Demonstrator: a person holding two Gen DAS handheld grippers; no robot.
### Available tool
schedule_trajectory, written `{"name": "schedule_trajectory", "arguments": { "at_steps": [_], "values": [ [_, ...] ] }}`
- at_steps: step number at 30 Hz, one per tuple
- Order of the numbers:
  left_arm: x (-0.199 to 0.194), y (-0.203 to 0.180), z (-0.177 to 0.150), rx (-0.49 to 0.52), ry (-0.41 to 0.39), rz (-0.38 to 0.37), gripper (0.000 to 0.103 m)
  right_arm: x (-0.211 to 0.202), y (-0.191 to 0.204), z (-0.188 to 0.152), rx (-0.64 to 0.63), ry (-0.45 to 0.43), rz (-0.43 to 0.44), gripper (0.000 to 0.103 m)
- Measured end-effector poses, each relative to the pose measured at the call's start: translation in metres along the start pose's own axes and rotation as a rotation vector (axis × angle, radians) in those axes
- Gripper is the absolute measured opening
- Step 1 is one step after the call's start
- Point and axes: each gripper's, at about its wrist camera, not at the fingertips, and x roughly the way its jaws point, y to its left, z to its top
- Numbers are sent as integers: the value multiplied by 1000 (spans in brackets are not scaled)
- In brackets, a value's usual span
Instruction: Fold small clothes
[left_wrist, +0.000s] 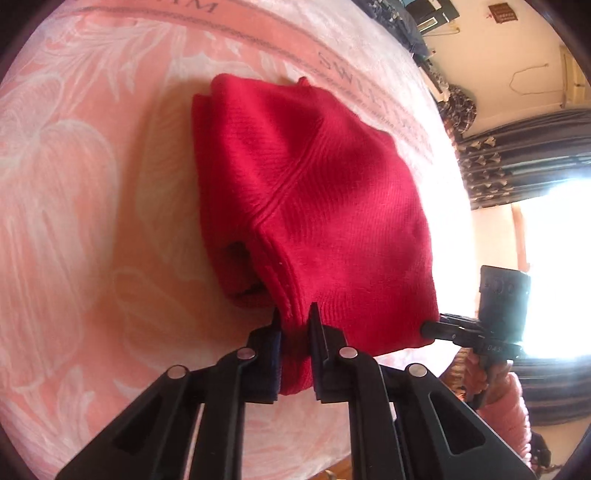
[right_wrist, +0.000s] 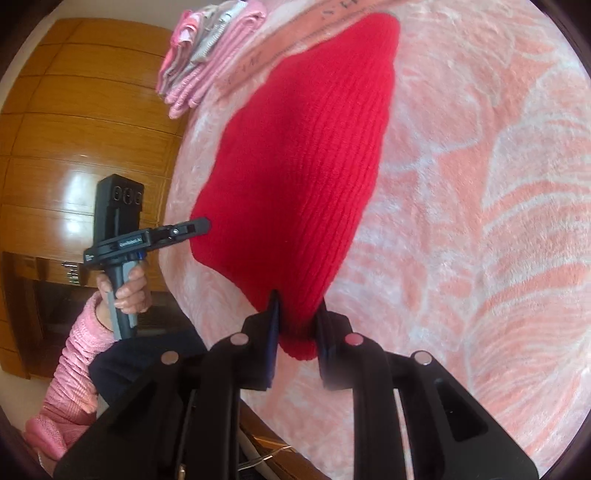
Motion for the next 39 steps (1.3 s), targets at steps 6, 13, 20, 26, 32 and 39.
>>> {"name": "schedule_trajectory", "arguments": {
  "at_steps": [6,13,20,26,32,39],
  "values": [
    [29,11,-1,98,11,117,18,22,-19,-6,1,48,-77,19],
    [-2,-13,-19,141,-121,252,48,20,33,-2,-119,27,-310,52],
    [-48,-51,-43,145,-240,381,68,-10,79,-23,-111,-121,-513,83],
    [-68,-61,-78,136,-265,434,72,-21,115,-48,-120,-217,-578,90],
    [-82,-67,-105,143,-302,494,78,-24,134,-73,-117,-260,-611,91],
    [-95,-81,-127,156,-354,569,88,-23,153,-94,-105,-305,-642,92]
  ]
}}
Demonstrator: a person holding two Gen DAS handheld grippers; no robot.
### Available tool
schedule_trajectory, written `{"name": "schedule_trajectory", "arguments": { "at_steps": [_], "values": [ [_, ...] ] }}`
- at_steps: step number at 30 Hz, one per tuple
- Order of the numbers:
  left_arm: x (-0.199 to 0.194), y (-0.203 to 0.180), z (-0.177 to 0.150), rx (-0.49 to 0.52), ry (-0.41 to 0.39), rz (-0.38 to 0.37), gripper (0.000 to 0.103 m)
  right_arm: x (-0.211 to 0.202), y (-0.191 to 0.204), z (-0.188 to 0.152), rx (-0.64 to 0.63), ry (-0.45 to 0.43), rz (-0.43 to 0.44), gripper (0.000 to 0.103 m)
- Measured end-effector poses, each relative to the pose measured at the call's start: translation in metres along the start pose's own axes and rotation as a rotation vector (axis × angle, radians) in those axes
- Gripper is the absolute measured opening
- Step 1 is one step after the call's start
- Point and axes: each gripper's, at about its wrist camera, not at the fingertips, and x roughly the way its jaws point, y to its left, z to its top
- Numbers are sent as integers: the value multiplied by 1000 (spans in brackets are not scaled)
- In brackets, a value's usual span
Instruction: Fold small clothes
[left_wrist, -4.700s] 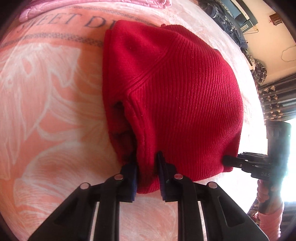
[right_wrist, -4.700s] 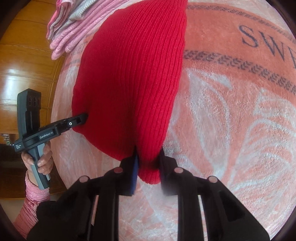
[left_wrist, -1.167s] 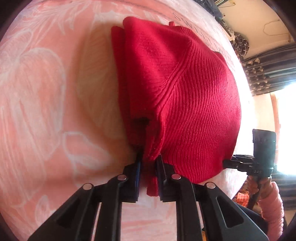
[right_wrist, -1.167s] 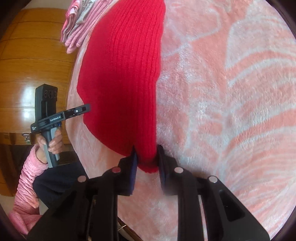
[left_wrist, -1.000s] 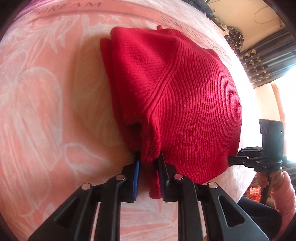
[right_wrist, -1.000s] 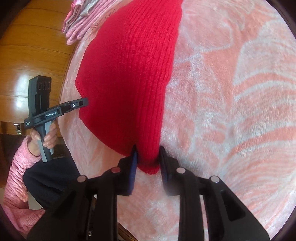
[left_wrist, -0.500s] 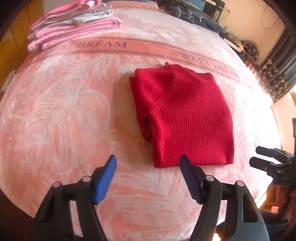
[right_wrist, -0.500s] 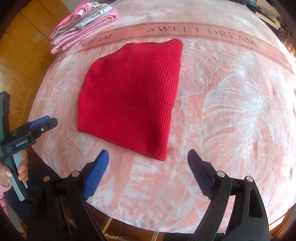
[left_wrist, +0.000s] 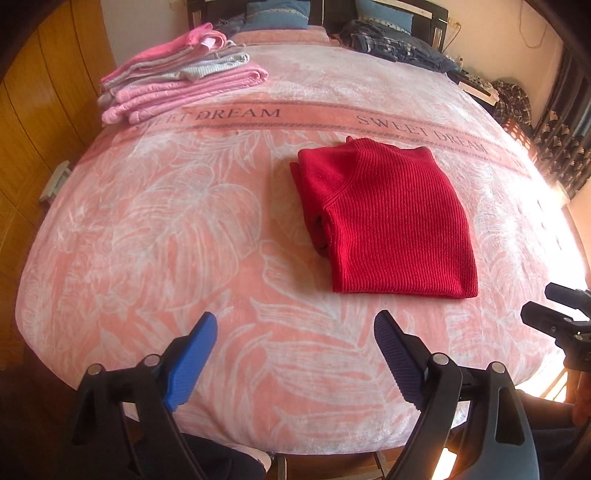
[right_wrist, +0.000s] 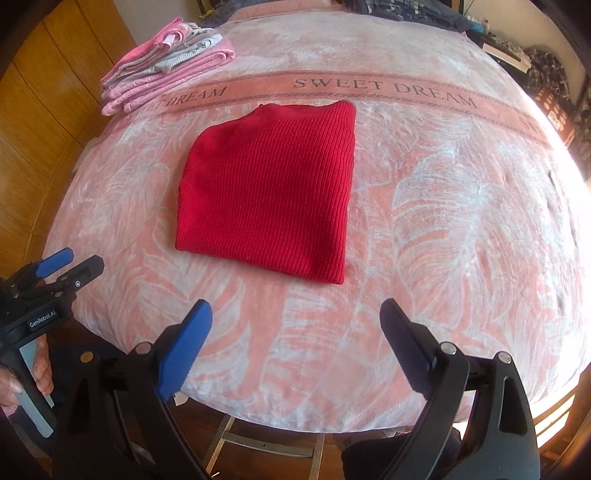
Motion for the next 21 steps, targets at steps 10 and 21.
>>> {"name": "schedule_trajectory", "arguments": {
  "at_steps": [10,21],
  "values": [
    [-22,-6,-14,7,-61,63,91,-18,14,-12,11,-54,-8,92],
    [-19,-8,-22,34,-54,101,91,-8,15,-20,29,-25,-20,92]
  ]
}}
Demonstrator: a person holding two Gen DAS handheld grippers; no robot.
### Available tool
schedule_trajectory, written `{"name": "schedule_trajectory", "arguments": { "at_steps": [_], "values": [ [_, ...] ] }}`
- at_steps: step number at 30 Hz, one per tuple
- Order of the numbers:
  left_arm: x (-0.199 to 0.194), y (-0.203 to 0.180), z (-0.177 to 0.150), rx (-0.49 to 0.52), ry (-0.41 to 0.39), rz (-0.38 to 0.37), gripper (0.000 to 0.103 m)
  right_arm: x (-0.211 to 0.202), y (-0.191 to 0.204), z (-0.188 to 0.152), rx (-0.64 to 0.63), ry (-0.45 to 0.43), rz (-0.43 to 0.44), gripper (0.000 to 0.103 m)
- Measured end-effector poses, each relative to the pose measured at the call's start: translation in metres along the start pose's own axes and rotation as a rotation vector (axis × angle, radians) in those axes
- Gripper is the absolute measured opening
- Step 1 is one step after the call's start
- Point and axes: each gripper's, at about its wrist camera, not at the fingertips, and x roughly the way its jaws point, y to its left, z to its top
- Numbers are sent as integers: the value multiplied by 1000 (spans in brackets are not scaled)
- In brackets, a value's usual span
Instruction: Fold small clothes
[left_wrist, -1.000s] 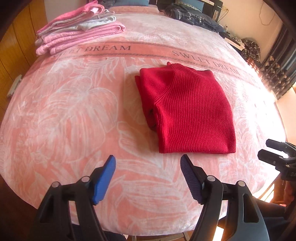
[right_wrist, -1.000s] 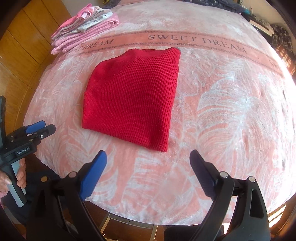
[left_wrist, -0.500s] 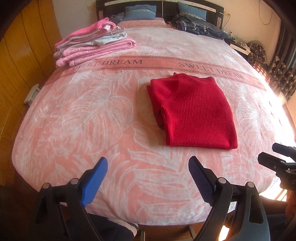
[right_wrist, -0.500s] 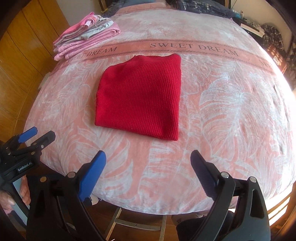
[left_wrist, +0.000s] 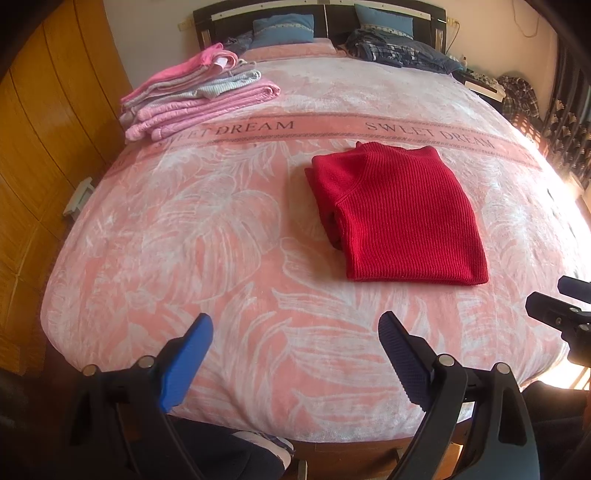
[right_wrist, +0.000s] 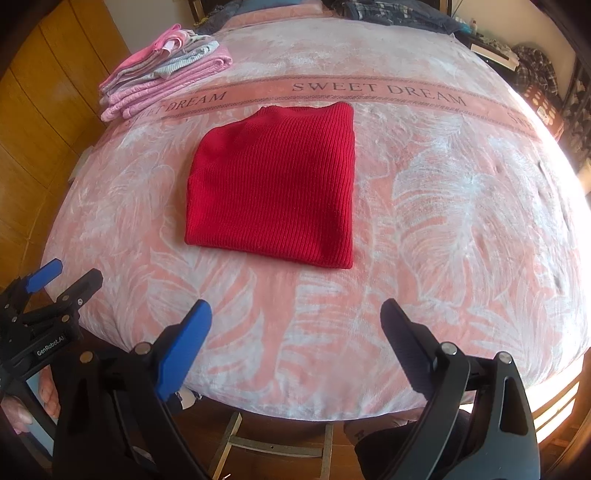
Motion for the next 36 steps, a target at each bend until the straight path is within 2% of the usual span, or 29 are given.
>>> {"name": "schedule_trajectory", "arguments": {
  "at_steps": [7,18,28,36],
  "values": [
    [3,0,-5,-13,12,18,91,10,6,-12,16,29,-4,92],
    [10,-4,-11,7,26,53,91,13,7,-15,21,20,-10,92],
    [13,-5,-12,13,36,55,92,17,6,-15,30,36,-36,92],
    [15,-4,-13,9,37,56,92,19,6,-17,22,35,-49,97]
  ]
}}
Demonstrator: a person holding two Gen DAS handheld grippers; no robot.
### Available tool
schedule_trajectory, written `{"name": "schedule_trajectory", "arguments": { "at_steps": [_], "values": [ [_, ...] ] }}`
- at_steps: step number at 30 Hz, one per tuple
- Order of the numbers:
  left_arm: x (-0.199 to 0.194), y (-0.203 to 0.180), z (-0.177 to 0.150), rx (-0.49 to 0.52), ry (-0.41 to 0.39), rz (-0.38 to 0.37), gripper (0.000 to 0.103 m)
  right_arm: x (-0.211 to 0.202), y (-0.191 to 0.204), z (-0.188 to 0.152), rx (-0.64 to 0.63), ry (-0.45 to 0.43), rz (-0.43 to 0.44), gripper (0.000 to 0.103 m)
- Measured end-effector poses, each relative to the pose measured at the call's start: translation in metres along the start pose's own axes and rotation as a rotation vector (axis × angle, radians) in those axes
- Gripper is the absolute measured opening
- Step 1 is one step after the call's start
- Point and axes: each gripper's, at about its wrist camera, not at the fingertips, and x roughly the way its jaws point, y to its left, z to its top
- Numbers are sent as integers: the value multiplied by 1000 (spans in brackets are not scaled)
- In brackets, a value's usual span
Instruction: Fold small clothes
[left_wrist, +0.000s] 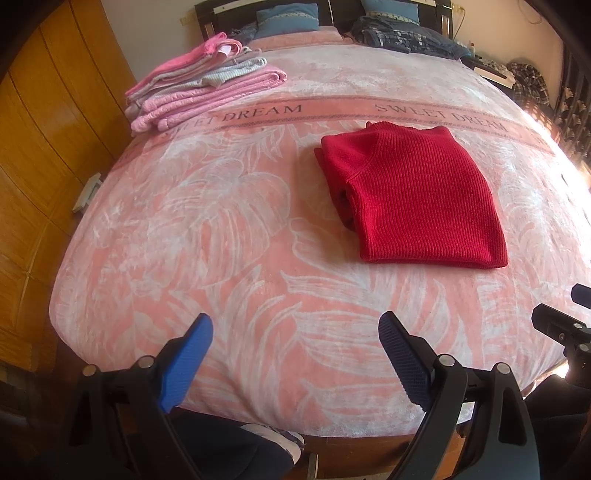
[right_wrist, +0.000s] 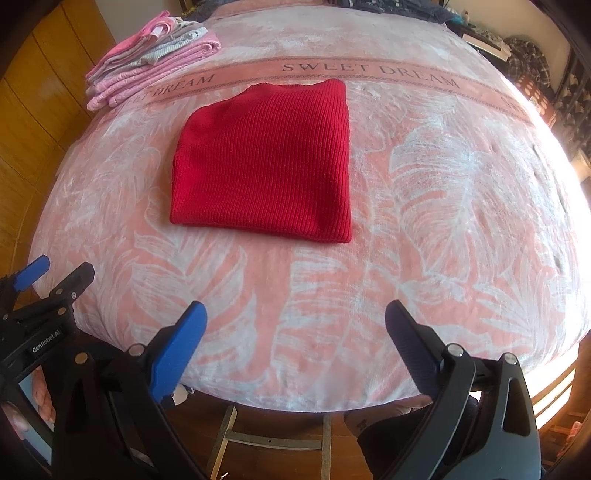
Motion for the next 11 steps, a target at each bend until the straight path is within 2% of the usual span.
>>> {"name": "schedule_trajectory", "arguments": {
  "at_steps": [11],
  "values": [
    [0,-1,0,1,1,1,92,4,-1,0,8,31,18,97]
  ]
}}
